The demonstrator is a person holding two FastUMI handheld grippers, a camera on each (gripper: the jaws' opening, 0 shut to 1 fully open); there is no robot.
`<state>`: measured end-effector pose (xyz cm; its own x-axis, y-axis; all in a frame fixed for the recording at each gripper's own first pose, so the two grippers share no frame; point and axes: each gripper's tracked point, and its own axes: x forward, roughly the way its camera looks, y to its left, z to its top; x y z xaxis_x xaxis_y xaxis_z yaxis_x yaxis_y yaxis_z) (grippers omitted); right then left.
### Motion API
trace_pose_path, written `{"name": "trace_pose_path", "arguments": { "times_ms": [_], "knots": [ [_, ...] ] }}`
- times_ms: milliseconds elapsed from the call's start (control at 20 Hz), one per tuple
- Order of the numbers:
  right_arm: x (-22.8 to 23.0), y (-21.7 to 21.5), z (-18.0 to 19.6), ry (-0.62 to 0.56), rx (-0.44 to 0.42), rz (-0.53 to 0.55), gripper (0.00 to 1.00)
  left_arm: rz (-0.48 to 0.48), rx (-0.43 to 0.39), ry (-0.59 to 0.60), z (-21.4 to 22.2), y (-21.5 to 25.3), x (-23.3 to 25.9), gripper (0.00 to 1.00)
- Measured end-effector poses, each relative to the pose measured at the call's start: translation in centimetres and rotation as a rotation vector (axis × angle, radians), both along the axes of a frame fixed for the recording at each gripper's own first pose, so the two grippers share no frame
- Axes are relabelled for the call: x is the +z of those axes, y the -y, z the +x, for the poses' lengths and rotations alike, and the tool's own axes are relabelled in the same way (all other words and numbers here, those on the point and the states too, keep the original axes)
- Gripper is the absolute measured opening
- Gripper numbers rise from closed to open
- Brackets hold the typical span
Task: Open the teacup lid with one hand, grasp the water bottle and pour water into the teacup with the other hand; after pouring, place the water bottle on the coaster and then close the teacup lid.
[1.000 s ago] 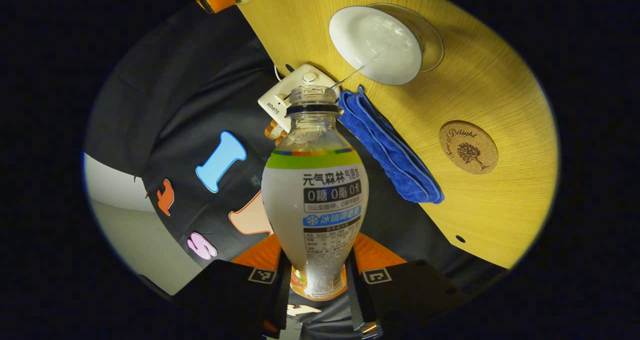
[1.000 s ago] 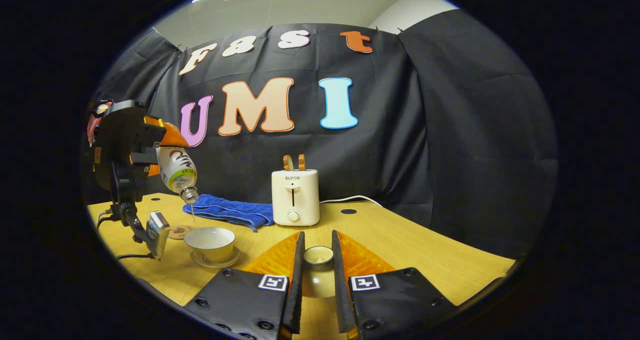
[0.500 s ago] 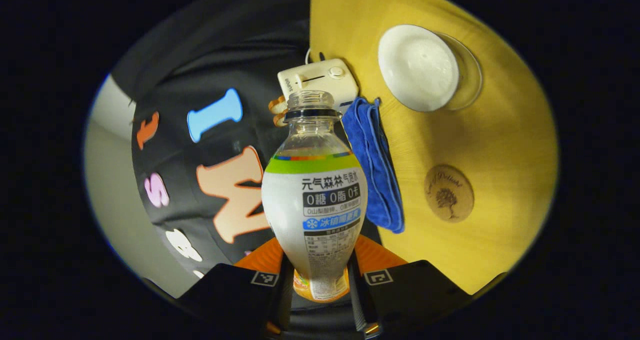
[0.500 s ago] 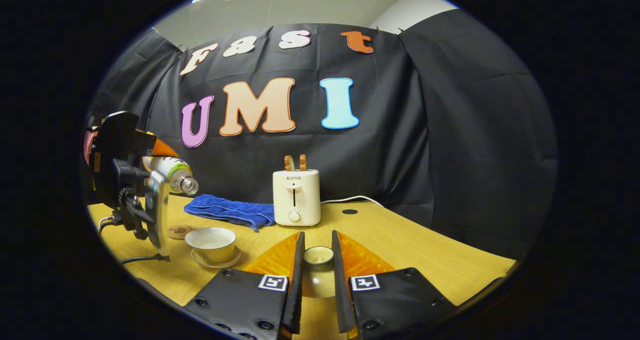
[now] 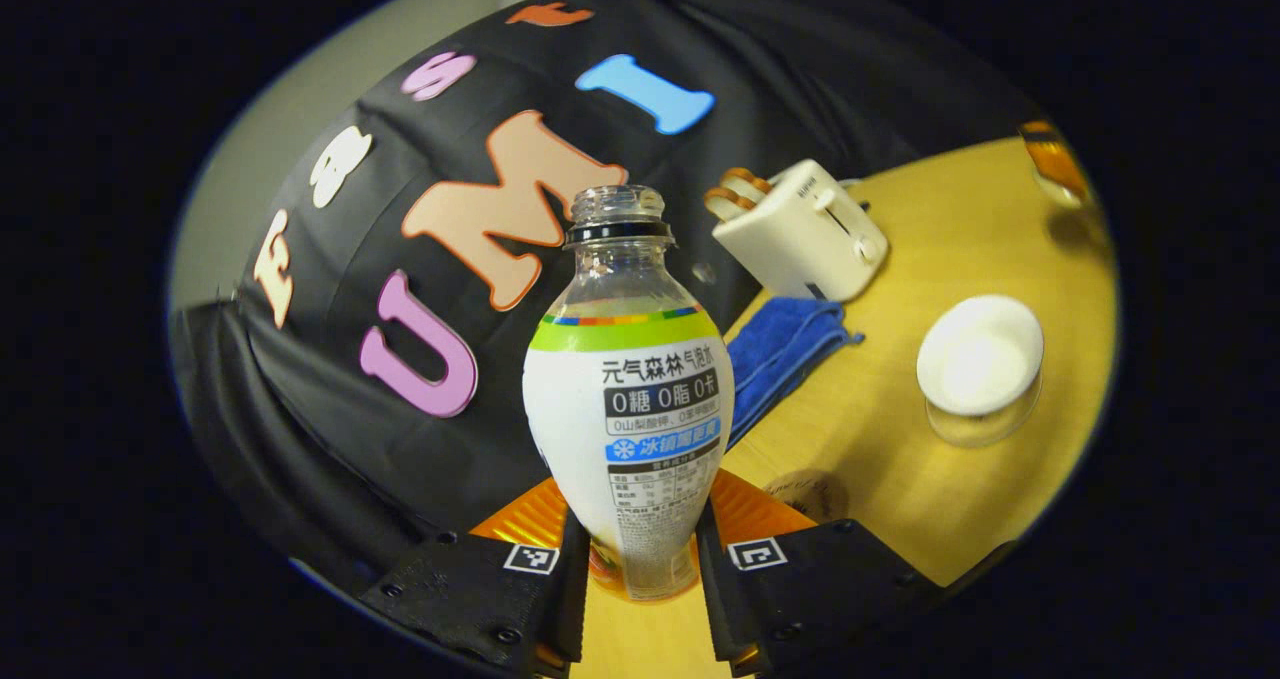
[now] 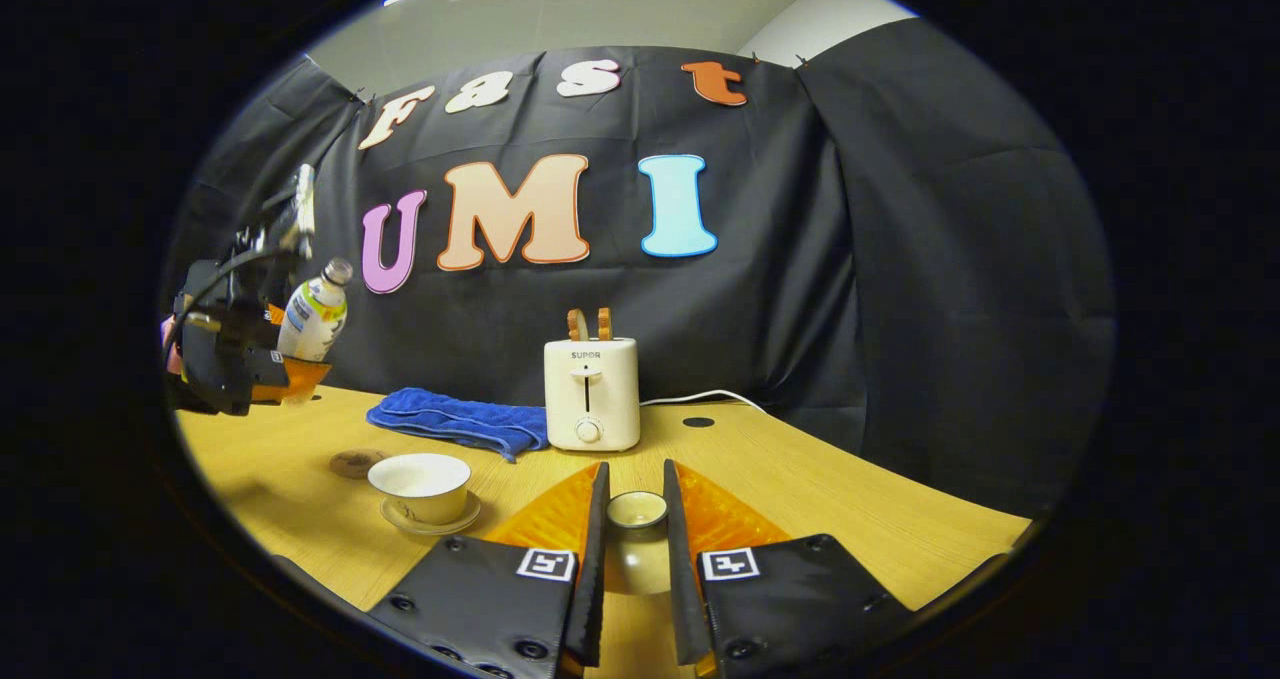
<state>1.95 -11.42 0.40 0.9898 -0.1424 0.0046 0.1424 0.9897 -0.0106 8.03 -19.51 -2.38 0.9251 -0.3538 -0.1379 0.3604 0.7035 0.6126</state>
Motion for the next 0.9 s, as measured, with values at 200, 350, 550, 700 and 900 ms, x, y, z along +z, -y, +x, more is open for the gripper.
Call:
{"name": "trace_pose_path", "arguments": {
  "times_ms": [200,350,550,700,900],
  "knots": [
    [0.0,-0.1,0.0,-0.002,0.000,0.000,0.33,-0.354,-0.033,-0.127,0.2,1.3,0.5,0.46],
    [-0.1,0.0,0.0,-0.003,0.000,0.000,0.33,-0.490,-0.036,-0.173,0.4,1.9,0.2,0.43],
    [0.0,0.0,0.0,-0.003,0.000,0.000,0.32,-0.545,-0.033,-0.222,1.6,2.4,-1.3,0.46],
    [0.0,0.0,0.0,-0.004,0.000,0.000,0.32,-0.552,-0.018,-0.249,1.2,2.3,-0.9,0.47],
    [-0.1,0.0,0.1,-0.004,0.001,0.000,0.33,-0.583,-0.022,-0.260,1.1,2.5,-0.7,0.47]
  ]
}}
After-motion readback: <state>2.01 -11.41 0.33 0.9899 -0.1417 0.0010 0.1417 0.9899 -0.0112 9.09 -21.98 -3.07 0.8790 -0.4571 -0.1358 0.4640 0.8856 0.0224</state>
